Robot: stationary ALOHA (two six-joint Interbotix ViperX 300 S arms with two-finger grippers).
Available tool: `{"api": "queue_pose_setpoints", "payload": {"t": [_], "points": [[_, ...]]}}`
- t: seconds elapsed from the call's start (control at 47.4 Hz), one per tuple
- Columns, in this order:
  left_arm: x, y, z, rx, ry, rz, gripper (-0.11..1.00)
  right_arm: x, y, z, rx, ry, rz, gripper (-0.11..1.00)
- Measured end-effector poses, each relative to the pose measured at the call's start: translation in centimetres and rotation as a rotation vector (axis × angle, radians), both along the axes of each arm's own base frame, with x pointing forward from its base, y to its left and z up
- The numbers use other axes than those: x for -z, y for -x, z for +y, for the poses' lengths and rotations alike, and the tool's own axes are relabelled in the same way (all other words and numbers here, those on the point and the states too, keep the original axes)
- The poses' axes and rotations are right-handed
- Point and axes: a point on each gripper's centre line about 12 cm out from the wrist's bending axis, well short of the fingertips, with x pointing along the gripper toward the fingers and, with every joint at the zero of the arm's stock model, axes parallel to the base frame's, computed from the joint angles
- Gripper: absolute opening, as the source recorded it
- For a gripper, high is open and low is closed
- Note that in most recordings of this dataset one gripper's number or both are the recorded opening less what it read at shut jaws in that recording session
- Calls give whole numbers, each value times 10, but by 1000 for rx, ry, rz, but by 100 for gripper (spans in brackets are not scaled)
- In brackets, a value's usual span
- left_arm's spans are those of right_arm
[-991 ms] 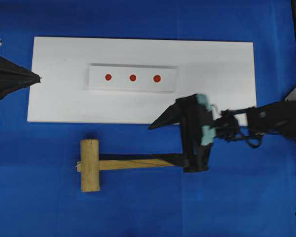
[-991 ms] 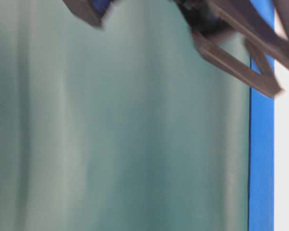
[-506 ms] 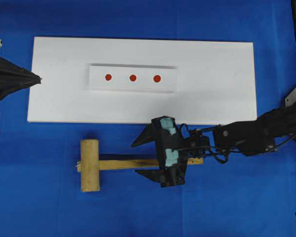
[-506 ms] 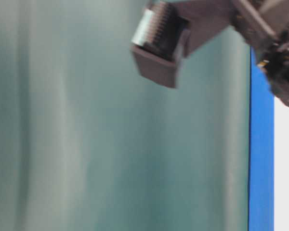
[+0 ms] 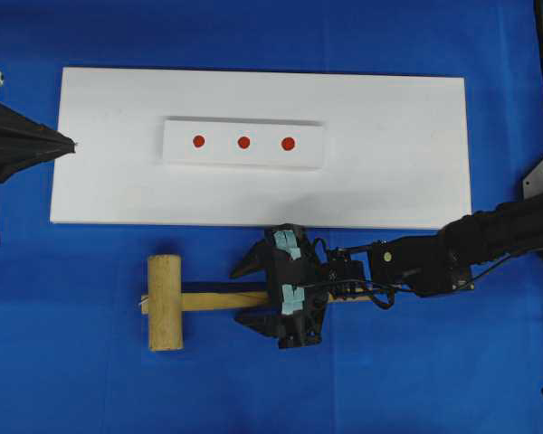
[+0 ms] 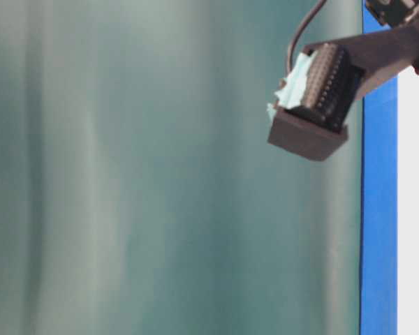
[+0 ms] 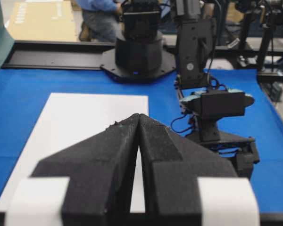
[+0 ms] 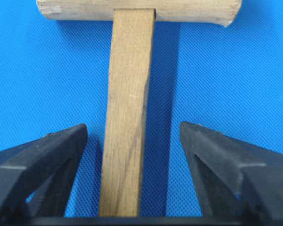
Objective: Hit the mark with a hammer.
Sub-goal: 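Close the right gripper on the mallet handle and start lifting, then lift the mallet over the board with its head hanging down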
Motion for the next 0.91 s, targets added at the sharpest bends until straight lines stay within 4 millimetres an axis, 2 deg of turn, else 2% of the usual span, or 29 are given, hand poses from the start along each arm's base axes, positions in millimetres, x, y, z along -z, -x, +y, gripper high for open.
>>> {"api": "queue_pose_setpoints", "payload": {"t": [0.105,0.211,0.379,0.485,0.632,0.906], "points": [[0,0,0,0,3,3,0,0,-1,-1,-1,4,-1,32],[0,0,0,0,3,3,0,0,-1,-1,-1,4,-1,10],[1,0,0,1,3,6,0,0,-1,-1,-1,4,-1,10],[1,0,0,1,3,5,0,-7,-1,0,1,-4,-12,10],[2,0,0,0,3,6,0,-32,2,0,-4,-16,-39,10],[2,0,0,0,3,9,0,-85,22,-3,-14,-41,-94,10]]}}
